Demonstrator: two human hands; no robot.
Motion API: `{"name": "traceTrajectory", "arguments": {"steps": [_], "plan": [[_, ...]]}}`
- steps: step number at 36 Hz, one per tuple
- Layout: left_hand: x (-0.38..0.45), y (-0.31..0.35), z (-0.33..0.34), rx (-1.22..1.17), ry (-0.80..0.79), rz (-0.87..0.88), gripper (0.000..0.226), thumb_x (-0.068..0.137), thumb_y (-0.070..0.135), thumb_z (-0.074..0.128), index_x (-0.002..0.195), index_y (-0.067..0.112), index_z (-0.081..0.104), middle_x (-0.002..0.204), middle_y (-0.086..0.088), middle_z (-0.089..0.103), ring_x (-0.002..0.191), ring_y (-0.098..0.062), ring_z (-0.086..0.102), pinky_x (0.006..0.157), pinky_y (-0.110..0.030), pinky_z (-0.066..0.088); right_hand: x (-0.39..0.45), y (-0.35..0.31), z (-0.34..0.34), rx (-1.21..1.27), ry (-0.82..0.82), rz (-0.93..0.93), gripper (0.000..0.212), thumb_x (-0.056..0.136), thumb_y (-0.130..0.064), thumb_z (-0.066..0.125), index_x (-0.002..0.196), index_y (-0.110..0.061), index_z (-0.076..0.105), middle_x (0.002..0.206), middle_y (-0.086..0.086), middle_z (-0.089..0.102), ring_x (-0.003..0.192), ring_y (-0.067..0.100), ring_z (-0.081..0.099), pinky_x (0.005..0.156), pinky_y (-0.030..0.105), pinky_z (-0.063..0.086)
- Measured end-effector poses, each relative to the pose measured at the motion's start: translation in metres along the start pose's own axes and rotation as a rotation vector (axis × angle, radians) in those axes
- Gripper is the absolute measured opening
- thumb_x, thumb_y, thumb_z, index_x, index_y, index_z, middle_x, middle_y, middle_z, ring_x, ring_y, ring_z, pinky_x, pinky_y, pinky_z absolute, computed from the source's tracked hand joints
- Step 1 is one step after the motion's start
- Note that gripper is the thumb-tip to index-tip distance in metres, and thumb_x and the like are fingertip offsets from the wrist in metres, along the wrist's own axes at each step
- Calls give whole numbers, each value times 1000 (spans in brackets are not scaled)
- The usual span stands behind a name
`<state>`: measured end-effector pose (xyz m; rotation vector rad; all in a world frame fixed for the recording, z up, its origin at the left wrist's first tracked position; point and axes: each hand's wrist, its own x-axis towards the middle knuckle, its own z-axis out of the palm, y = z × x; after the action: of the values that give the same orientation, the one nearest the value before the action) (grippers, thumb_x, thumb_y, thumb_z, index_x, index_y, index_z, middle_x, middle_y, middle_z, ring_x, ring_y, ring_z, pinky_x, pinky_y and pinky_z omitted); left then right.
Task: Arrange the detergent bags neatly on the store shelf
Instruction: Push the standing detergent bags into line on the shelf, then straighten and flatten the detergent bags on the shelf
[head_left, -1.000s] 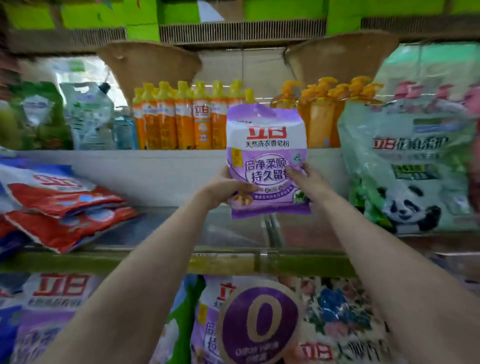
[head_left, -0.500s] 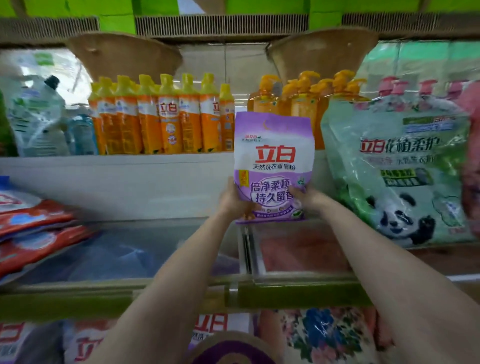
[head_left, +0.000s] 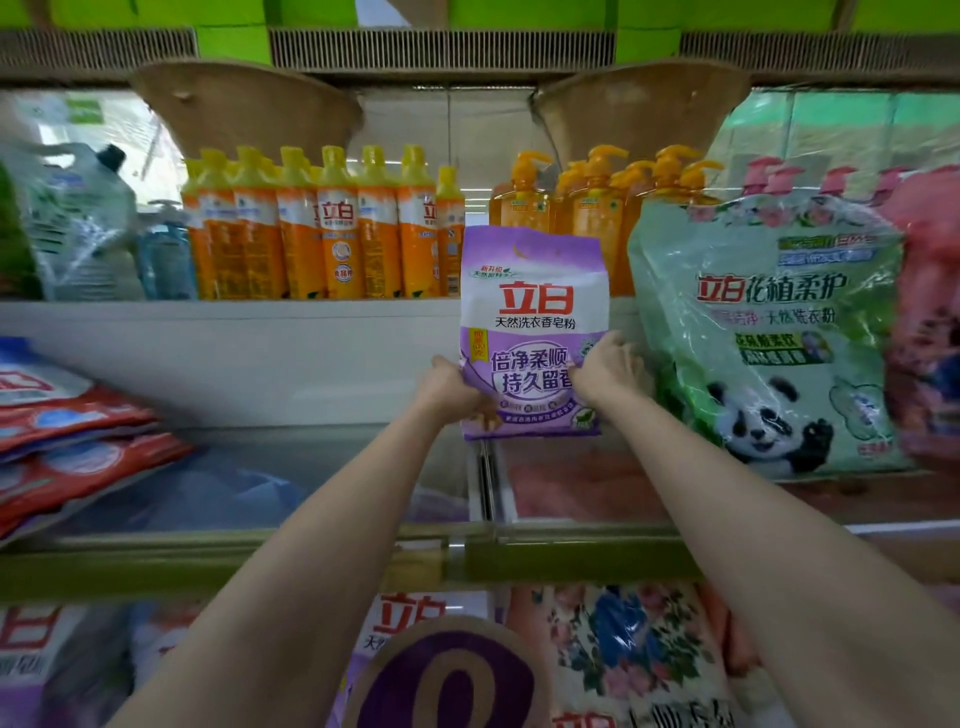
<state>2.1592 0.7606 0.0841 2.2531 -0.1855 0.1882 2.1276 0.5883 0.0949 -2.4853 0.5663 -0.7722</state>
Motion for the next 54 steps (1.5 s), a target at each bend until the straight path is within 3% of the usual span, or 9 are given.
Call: {"name": "traceTrajectory", "arguments": {"steps": [3,9,19,25,29,36,44,47,54], "plan": [[-7,-3,-17,99,18,17,62,86,21,66,133,-2,34,130,-19,49,120,-31,49,87,-34,42,-10,-9,-1,0,-85,-122,48,92,-24,57,129,-2,36,124,16,53,103,30,54,74,31,40],[-27,-35,-76,292,127,1,47,86,29,63,125,7,46,126,-14,53,115,-31,50,96,-38,44,-44,-45,13,-65,-231,-454,44,87,-29,61,117,-4,41,122,18,52,111,36,53,88,41,45],[-88,-101,-190,547,485,-129,51,82,46,63,119,12,55,125,-18,55,121,-34,46,100,-39,38,-107,-155,46,35,-449,-794,68,88,-32,62,141,-5,29,143,17,33,132,32,37,105,36,33],[-124,-135,-249,590,671,-237,46,83,39,58,116,6,58,122,-26,55,120,-39,45,101,-39,35,-145,-222,69,74,-432,-915,70,86,-38,62,141,-9,30,144,18,33,134,35,30,109,48,32],[-142,-158,-281,596,724,-334,51,80,42,59,119,9,56,125,-25,53,121,-40,45,102,-40,37,-171,-261,84,100,-390,-1017,67,87,-37,61,139,-5,33,142,21,35,133,36,32,111,42,28],[-156,-185,-326,621,699,-422,67,84,47,56,130,1,42,134,-23,44,125,-40,40,103,-43,36,-198,-313,107,141,-415,-1033,63,88,-41,58,137,-9,36,141,18,36,132,36,30,110,48,30],[-136,-203,-344,583,639,-365,45,90,35,53,104,-7,62,111,-24,64,107,-38,57,92,-40,41,-206,-343,128,184,-564,-1029,44,98,-26,42,139,-10,38,141,17,40,130,33,38,107,36,31],[-123,-208,-343,564,636,-380,43,90,35,51,106,-3,62,113,-21,65,109,-37,57,92,-37,42,-206,-349,136,182,-604,-1062,39,98,-25,40,135,-14,44,136,17,46,127,32,43,105,34,34],[-98,-207,-330,387,738,-341,61,88,30,58,130,-6,31,129,-23,52,122,-37,50,94,-38,41,-206,-353,143,135,-690,-1131,36,101,-25,37,134,-26,51,143,5,47,129,21,44,99,22,31]]}}
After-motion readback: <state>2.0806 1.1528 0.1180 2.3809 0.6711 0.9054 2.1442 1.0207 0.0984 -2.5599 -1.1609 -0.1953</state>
